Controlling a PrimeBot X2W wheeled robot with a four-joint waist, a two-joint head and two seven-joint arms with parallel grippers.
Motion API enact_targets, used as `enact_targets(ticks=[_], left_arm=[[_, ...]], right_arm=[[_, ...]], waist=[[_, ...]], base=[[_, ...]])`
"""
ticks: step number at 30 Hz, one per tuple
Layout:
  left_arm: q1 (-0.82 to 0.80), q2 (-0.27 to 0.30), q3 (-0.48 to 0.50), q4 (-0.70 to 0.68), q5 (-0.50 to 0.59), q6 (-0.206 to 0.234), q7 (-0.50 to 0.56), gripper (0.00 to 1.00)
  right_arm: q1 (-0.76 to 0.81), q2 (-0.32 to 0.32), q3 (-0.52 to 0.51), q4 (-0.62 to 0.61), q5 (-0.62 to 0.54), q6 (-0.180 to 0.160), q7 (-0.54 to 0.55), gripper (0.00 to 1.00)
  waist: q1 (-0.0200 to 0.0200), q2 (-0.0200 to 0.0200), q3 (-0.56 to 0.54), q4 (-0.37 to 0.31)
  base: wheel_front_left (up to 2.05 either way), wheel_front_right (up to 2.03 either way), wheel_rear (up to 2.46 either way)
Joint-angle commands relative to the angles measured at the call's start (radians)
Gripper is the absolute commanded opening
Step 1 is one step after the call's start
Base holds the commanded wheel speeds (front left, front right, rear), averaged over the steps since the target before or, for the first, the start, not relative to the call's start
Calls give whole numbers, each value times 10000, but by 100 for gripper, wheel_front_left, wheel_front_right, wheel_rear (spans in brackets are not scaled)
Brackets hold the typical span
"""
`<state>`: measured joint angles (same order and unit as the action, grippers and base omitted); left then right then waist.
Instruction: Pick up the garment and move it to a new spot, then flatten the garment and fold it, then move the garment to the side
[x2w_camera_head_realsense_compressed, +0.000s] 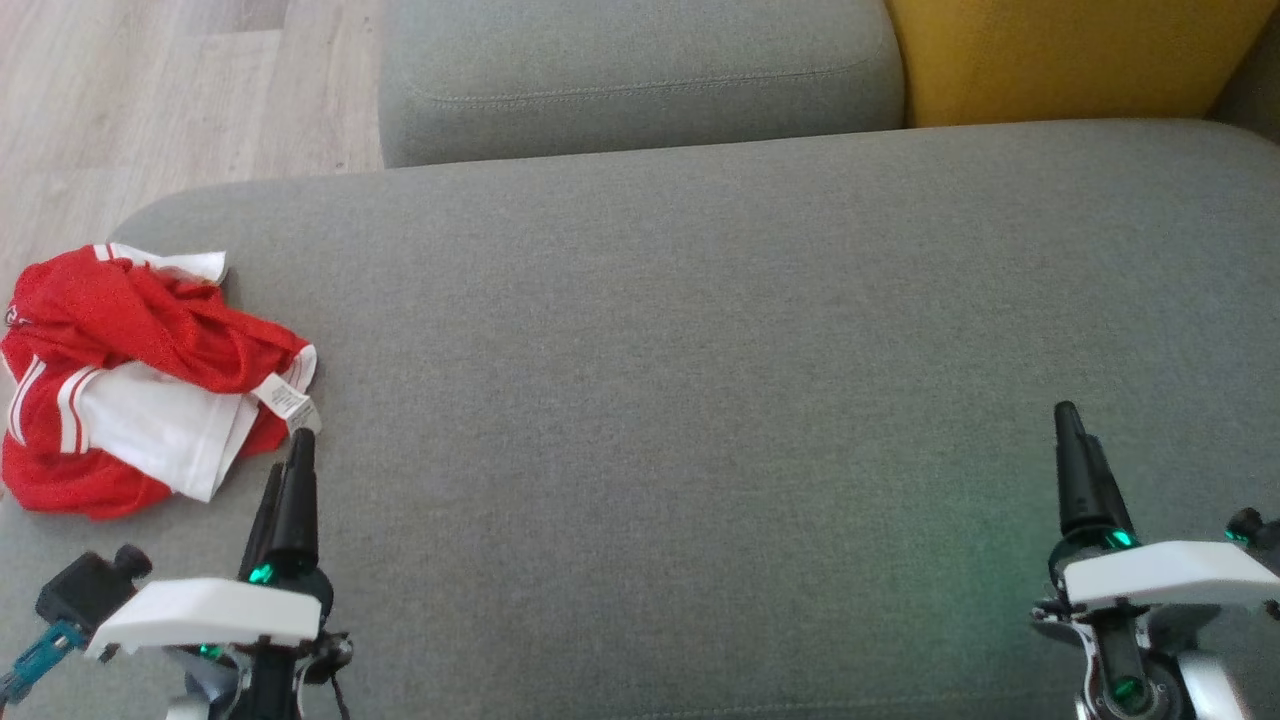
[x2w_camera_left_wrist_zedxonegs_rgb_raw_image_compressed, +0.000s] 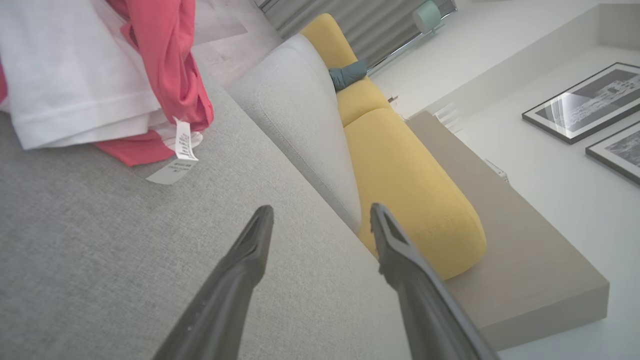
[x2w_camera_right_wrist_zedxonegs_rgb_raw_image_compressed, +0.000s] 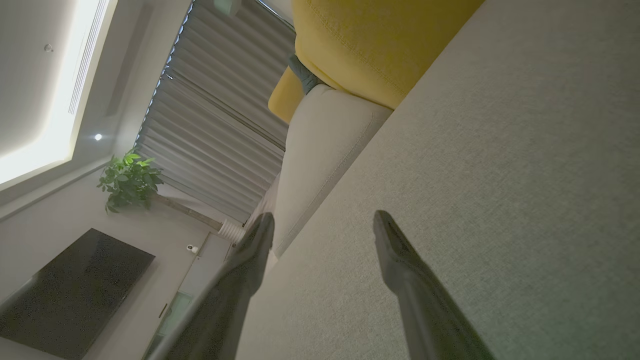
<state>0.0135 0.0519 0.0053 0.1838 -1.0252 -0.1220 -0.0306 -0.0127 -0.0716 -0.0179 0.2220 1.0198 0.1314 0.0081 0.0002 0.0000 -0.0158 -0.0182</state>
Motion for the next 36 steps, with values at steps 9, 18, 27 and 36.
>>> enact_targets(ticks=[9,18,27,36], left_arm=[[-567,296,-52,-629,1575,-34,-375,100],[-532,479,-225,-755,2920,52,-638,100],[-507,656,-424,-858,4161,189,-902,100],[-479,799,-582,-921,5162,310,-1136,100]], right_arm=[[-606,-165,378,-635,-1549,-4,-203,100],[-595,-155,564,-753,-2841,-4,-332,100],[-562,-117,699,-851,-4084,-5,-441,100],[-535,-72,797,-887,-5155,-5,-537,100]], waist=[[-2,0,-27,-21],[-2,0,-45,-54],[-2,0,-57,-69],[-2,0,-68,-67]], base=[[0,0,0],[0,0,0],[0,0,0],[0,0,0]])
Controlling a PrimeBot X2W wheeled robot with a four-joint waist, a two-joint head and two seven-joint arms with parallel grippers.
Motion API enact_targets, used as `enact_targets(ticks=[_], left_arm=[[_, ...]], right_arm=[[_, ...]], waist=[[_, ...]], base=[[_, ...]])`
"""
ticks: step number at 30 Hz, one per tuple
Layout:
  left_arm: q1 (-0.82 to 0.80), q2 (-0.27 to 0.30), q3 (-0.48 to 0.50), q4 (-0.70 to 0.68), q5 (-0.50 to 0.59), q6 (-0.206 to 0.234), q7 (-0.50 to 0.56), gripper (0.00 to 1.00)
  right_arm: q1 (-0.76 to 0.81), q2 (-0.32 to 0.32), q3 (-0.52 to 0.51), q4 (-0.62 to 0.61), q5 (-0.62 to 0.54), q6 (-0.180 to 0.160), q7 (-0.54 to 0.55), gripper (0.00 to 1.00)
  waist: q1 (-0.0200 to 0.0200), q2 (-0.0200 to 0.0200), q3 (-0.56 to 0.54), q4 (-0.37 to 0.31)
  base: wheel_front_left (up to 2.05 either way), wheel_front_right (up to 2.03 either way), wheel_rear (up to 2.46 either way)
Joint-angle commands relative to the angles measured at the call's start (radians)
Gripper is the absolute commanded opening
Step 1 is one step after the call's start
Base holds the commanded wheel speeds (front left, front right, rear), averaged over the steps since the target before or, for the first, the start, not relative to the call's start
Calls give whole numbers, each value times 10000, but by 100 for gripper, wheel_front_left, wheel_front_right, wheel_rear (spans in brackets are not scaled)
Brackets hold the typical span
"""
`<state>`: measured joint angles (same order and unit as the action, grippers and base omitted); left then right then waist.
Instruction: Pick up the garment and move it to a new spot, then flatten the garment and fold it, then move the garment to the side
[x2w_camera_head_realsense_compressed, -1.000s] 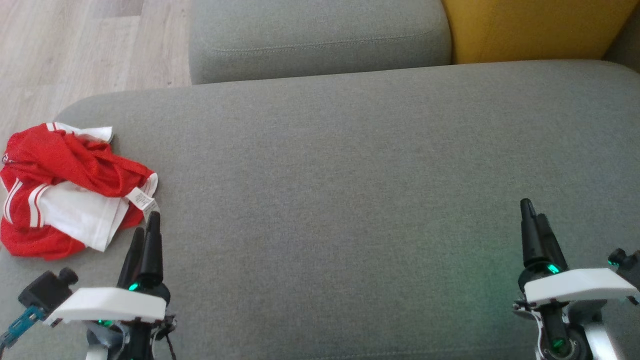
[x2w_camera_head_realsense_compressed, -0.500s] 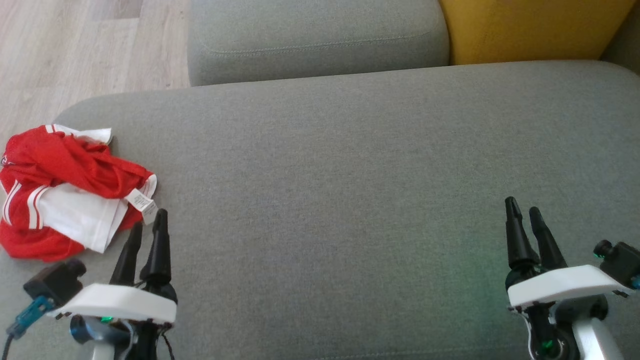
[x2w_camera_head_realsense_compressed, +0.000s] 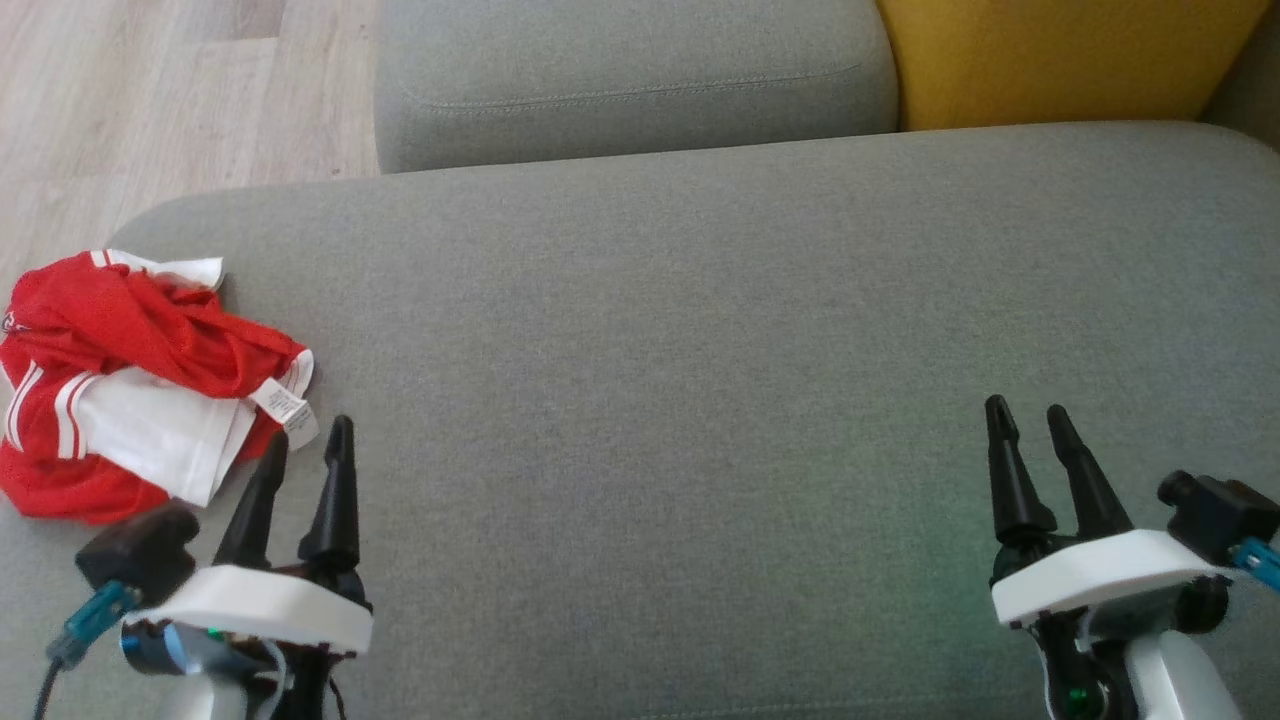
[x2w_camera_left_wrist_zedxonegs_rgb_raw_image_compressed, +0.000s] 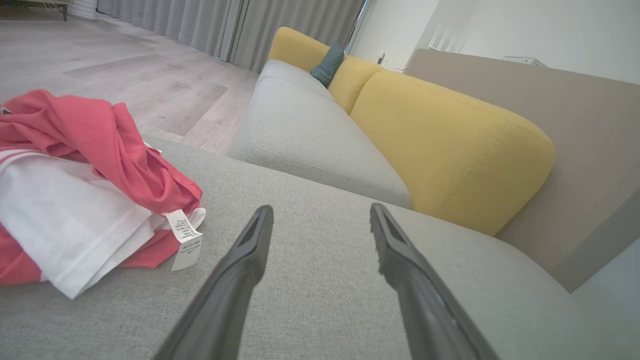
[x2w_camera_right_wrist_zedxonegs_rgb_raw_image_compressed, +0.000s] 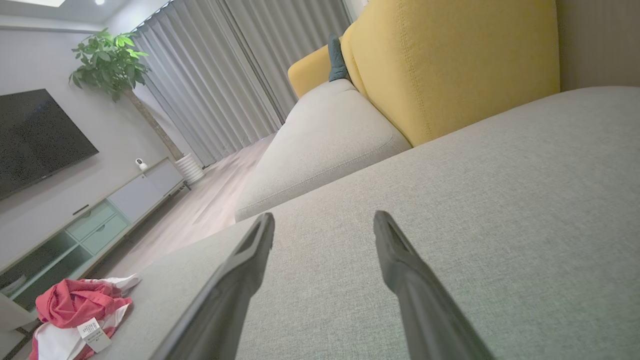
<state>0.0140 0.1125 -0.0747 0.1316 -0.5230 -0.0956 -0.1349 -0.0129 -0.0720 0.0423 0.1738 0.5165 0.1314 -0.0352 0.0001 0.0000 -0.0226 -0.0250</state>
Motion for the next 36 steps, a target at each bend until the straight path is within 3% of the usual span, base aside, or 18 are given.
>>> enact_targets(ticks=[1,36], left_arm=[[-478,205,197,-399,260,60,-122,100],[-417,227,179,381,3718,339,-1144,100]], right_arm=[[-528,-62,205,-413,-256,-5,-120,100],[-400,188,388,-556,-3919,-7,-610,100]], waist=[[-1,0,0,1],[-1,0,3,14]], base=[[0,0,0],[0,0,0]])
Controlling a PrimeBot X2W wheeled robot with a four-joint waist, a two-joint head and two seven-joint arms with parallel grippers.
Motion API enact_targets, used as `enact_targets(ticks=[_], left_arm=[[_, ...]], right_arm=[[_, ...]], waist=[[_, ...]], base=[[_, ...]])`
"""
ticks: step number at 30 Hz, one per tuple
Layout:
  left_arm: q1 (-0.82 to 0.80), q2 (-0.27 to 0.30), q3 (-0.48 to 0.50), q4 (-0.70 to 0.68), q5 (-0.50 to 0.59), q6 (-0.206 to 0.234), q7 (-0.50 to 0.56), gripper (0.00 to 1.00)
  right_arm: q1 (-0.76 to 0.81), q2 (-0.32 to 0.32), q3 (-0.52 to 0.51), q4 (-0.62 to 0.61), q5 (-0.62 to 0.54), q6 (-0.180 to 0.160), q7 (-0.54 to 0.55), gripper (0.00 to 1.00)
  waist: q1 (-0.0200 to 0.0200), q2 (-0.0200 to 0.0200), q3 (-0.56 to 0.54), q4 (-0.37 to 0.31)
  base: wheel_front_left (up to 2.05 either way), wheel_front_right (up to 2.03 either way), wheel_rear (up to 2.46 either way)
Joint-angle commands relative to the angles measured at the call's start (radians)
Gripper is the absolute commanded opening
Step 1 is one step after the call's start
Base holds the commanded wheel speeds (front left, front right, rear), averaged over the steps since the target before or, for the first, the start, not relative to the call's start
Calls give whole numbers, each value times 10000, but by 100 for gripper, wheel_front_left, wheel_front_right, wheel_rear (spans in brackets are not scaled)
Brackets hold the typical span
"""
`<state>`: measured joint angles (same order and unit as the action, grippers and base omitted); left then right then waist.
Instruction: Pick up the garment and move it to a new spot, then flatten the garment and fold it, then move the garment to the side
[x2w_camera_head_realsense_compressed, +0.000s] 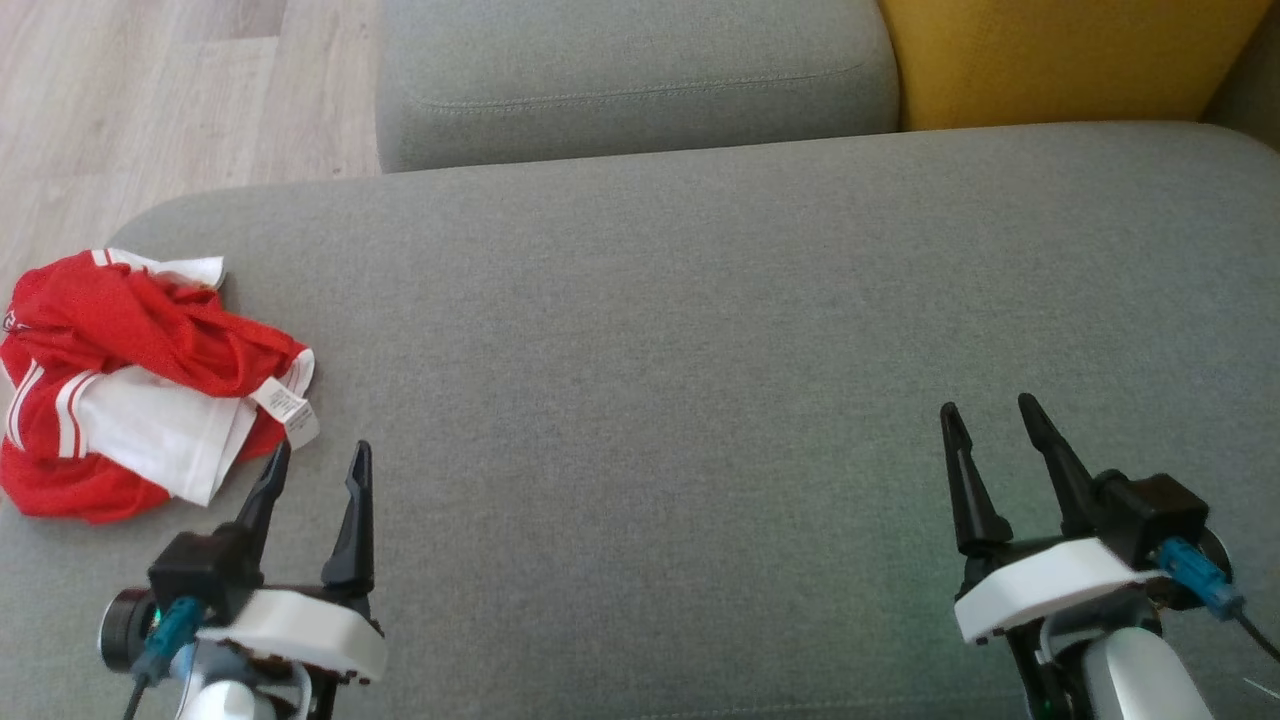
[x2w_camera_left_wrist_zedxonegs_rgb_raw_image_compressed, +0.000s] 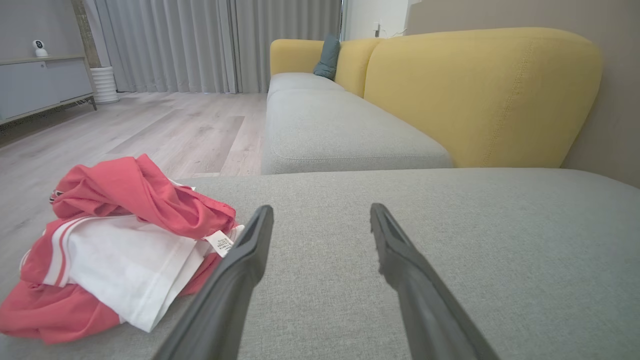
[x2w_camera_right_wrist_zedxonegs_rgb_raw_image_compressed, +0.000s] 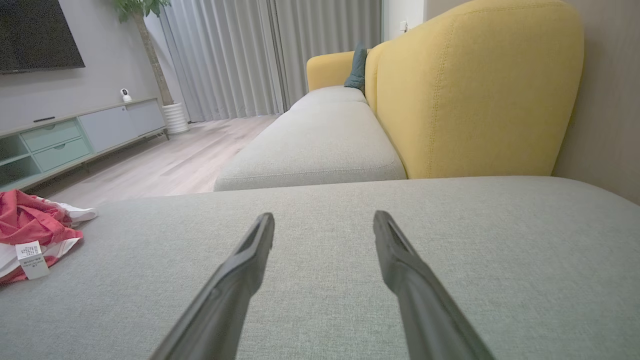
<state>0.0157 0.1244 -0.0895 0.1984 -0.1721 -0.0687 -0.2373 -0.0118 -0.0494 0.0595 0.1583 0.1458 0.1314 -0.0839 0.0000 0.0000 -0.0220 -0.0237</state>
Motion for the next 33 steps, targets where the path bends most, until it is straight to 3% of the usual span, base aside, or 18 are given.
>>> enact_targets(ticks=[1,5,22,29,33], left_arm=[[-437,97,337,-271,302,74,-150,100],[-440,78,343,-194,656,82,-245,100],[-537,-92,556,248,360,11,-245,100],[-623,-93,651,231,403,59,-245,100],[-719,-103,703,247,402,91,-245,100]], right_arm=[[-401,-33,212,-414,-292,-7,-136,100],[-347,-20,174,-430,-497,-7,-167,100],[-316,-10,106,-319,-104,-7,-120,100],[-293,-9,47,-386,-175,-7,-100,100],[-257,-9,67,-527,-256,-7,-37,100]], waist=[[0,0,-6,3],[0,0,-12,23],[0,0,40,79],[0,0,70,427],[0,0,91,951]], base=[[0,0,0],[0,0,0],[0,0,0],[0,0,0],[0,0,0]])
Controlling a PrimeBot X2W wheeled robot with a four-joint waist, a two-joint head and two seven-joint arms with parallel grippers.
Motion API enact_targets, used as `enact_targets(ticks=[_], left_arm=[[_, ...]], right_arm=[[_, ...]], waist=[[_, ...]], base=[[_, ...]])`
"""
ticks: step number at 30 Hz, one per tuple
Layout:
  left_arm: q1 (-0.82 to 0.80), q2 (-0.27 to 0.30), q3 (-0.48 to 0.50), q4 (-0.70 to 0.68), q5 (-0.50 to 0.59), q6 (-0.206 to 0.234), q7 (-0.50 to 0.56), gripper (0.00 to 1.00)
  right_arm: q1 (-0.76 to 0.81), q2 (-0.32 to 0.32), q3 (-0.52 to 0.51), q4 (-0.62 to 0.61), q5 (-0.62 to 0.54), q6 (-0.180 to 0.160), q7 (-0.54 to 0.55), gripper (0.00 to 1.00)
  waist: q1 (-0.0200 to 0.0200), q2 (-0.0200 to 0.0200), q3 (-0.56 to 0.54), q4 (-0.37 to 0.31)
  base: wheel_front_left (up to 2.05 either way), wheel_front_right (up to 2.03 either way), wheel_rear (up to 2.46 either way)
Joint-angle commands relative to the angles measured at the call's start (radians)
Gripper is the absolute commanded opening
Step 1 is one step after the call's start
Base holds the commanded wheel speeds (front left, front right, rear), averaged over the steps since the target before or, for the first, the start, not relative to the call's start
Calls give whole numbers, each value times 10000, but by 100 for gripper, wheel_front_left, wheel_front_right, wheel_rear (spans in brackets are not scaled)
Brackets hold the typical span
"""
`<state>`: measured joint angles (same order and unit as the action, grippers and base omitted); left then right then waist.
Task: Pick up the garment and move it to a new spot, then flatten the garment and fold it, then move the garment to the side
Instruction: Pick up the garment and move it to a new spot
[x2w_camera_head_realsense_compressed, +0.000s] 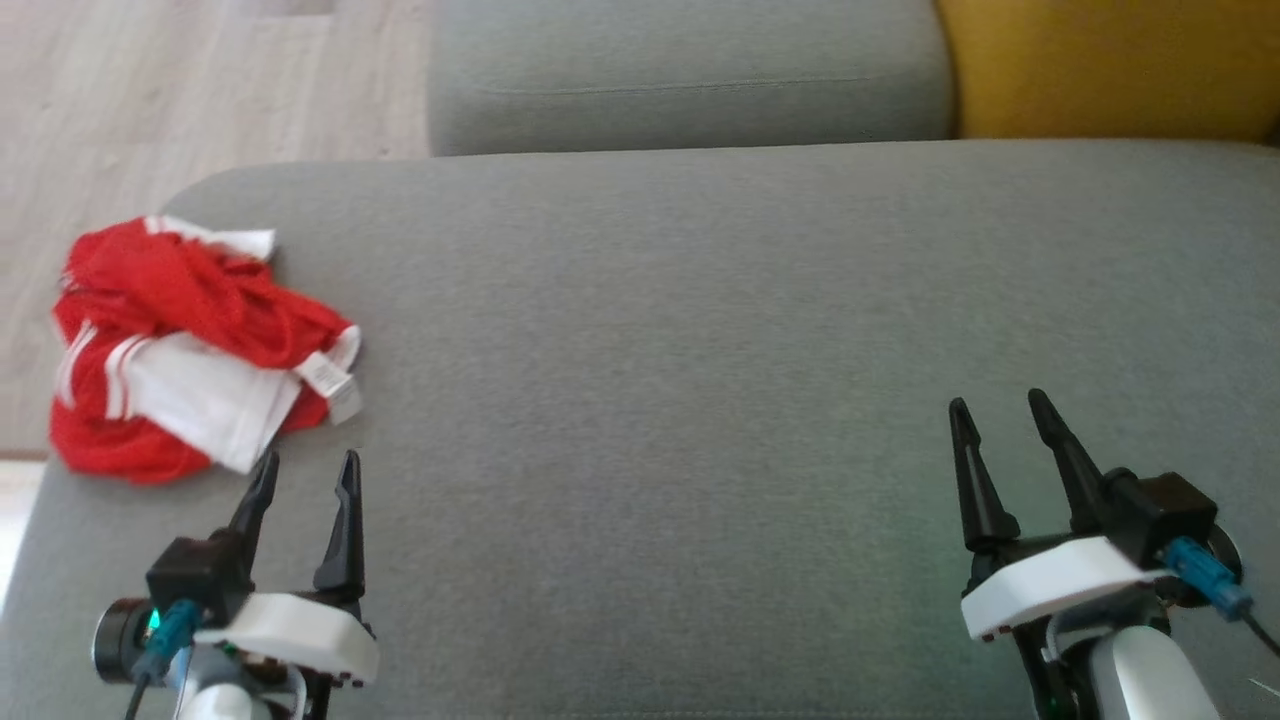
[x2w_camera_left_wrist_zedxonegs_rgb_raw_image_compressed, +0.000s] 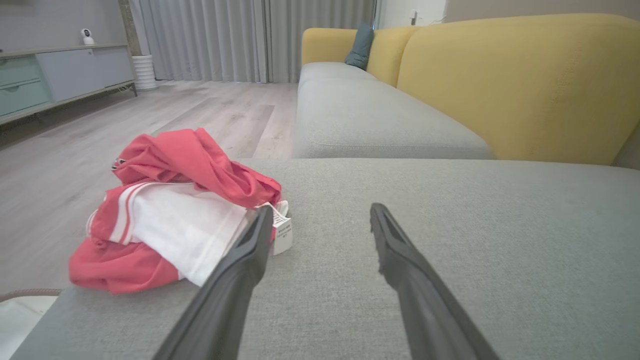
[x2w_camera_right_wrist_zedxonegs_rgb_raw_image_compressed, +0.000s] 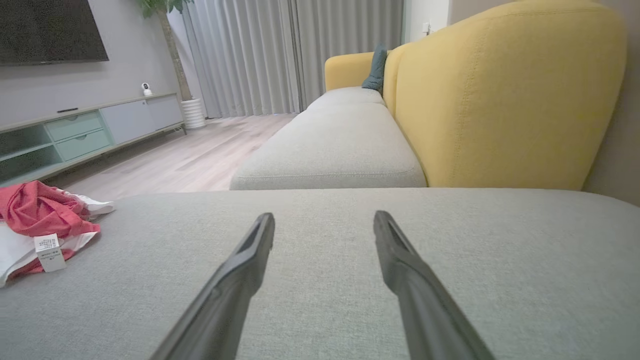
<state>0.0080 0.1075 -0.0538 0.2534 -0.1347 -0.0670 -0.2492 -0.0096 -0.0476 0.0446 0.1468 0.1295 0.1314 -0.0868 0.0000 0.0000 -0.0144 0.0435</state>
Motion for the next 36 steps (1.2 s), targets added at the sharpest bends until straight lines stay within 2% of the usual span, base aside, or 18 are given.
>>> enact_targets(ticks=[1,11,17,26,36], left_arm=[[-675,62,392,-312,7,94,-126,100],[-849,135,634,-376,-23,176,-126,100],[-775,192,733,-414,-30,192,-126,100],[-614,267,814,-530,-25,190,-126,100],[-640,211,889,-620,-100,190,-126,100]], right_arm=[[-275,-26,235,-458,-91,-7,6,100],[-223,-26,453,-819,-84,-7,225,100],[-214,-26,612,-901,-22,-7,265,100],[-180,-26,627,-890,50,-7,254,100],[-233,-26,655,-919,11,-7,308,100]], waist=[[0,0,16,439],[0,0,-92,2409],[0,0,-148,3359],[0,0,-164,3947],[0,0,105,3907]], base=[[0,0,0],[0,0,0],[0,0,0],[0,0,0],[0,0,0]])
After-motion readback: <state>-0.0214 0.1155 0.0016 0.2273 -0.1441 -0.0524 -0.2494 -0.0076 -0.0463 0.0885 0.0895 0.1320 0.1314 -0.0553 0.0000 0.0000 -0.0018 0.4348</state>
